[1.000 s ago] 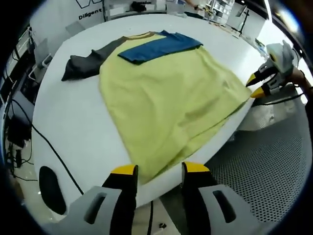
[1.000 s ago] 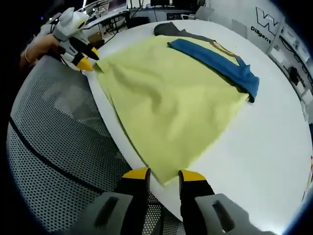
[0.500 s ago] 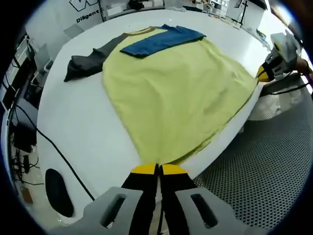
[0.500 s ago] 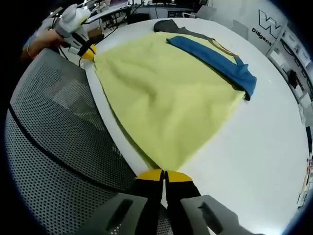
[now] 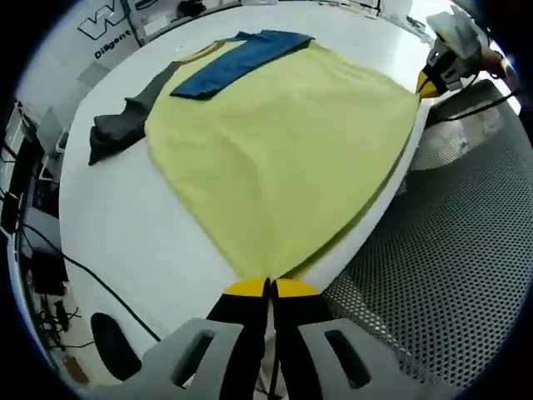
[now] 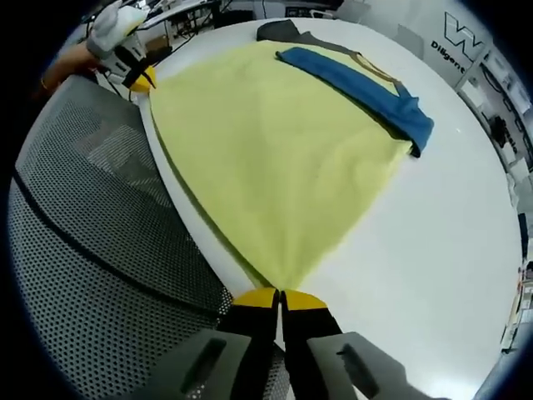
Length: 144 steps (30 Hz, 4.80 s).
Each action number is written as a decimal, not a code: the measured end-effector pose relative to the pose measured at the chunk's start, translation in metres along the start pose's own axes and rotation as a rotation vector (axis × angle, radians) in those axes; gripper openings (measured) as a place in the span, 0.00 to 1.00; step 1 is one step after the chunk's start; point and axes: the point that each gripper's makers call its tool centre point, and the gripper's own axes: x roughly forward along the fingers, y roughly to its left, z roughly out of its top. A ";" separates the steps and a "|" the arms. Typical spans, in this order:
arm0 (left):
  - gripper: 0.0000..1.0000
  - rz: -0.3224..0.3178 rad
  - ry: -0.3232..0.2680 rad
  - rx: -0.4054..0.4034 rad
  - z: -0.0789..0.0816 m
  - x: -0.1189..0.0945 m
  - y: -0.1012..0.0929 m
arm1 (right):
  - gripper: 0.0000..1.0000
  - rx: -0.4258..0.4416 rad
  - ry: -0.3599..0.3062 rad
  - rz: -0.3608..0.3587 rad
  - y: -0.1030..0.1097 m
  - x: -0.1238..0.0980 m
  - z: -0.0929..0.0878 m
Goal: Fold the garment on the visible template until the final outline fits inside the template.
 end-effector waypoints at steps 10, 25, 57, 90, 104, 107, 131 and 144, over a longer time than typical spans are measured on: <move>0.00 -0.006 -0.007 -0.039 -0.002 0.002 0.001 | 0.00 0.044 0.014 0.006 -0.002 0.001 -0.007; 0.37 -0.032 -0.130 -0.194 0.016 -0.007 -0.006 | 0.17 0.377 -0.225 0.019 -0.025 -0.022 0.029; 0.99 0.001 -0.436 -0.383 0.072 -0.043 0.007 | 0.36 0.740 -0.524 -0.031 -0.168 0.012 0.132; 0.99 0.058 -0.500 -0.422 0.080 -0.052 0.025 | 0.00 0.657 -0.410 -0.212 -0.197 0.052 0.144; 0.99 0.042 -0.499 -0.402 0.085 -0.051 0.023 | 0.00 0.660 -0.364 -0.256 -0.225 0.045 0.114; 0.99 0.043 -0.492 -0.396 0.084 -0.050 0.023 | 0.00 0.651 -0.348 -0.277 -0.235 0.044 0.106; 0.97 0.059 -0.455 -0.387 0.075 -0.040 0.034 | 0.00 0.692 -0.325 -0.314 -0.275 0.036 0.072; 0.92 0.121 -0.507 -0.432 0.087 -0.036 0.069 | 0.15 0.846 -0.517 -0.244 -0.279 0.023 0.094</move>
